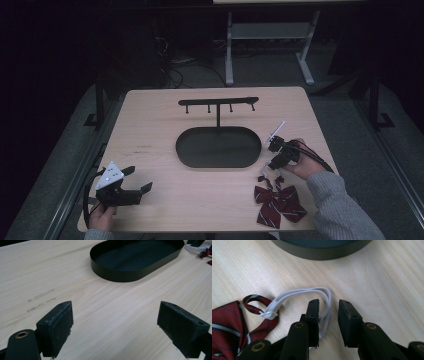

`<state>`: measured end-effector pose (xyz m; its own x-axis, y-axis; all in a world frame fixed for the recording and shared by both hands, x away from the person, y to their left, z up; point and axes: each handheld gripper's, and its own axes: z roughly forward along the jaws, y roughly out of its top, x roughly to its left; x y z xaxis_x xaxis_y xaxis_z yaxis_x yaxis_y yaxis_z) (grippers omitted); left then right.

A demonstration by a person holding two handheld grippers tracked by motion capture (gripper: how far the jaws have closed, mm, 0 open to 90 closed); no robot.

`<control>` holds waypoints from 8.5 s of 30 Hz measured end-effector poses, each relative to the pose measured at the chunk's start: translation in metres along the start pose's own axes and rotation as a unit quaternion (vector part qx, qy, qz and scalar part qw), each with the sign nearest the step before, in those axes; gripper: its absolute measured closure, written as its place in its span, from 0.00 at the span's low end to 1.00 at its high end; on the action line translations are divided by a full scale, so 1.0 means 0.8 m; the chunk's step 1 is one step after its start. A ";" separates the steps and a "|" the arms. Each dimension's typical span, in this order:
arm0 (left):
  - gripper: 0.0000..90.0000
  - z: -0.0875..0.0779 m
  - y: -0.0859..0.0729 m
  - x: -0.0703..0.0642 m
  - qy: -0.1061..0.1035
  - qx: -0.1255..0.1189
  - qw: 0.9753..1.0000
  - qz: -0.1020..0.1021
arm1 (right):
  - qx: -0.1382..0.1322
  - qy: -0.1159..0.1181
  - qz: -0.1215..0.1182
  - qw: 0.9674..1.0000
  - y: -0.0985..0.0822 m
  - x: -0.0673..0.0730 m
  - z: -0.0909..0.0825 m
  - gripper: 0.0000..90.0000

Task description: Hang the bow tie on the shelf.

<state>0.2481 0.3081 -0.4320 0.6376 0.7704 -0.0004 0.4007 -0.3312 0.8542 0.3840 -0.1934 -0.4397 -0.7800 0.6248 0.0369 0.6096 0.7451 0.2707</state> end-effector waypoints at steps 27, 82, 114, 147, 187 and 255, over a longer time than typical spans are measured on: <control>0.15 -0.002 0.000 0.000 0.001 -0.003 1.000 -0.003 | -0.008 -0.003 -0.015 1.000 0.002 0.016 -0.020 0.98; 0.15 -0.002 0.001 -0.003 0.003 -0.007 1.000 -0.001 | -0.084 0.015 -0.063 0.994 0.016 0.052 -0.120 0.98; 0.15 -0.002 0.001 0.000 0.001 -0.010 1.000 -0.001 | -0.112 0.028 -0.094 0.989 0.056 0.059 -0.159 0.98; 0.15 -0.004 0.002 0.001 0.000 -0.012 1.000 -0.001 | -0.116 0.030 -0.115 0.986 0.104 0.059 -0.182 0.98; 0.15 -0.007 0.001 0.003 0.001 -0.017 1.000 -0.007 | -0.096 0.039 -0.132 0.986 0.170 0.051 -0.184 0.98; 0.15 -0.013 -0.001 0.007 0.003 -0.020 1.000 -0.007 | -0.051 0.018 -0.088 0.995 0.250 -0.003 -0.173 0.98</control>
<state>0.2446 0.3180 -0.4273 0.6275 0.7786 -0.0088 0.3825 -0.2984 0.8744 0.4879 -0.0784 -0.2529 -0.8793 0.4760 0.0147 0.4466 0.8135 0.3726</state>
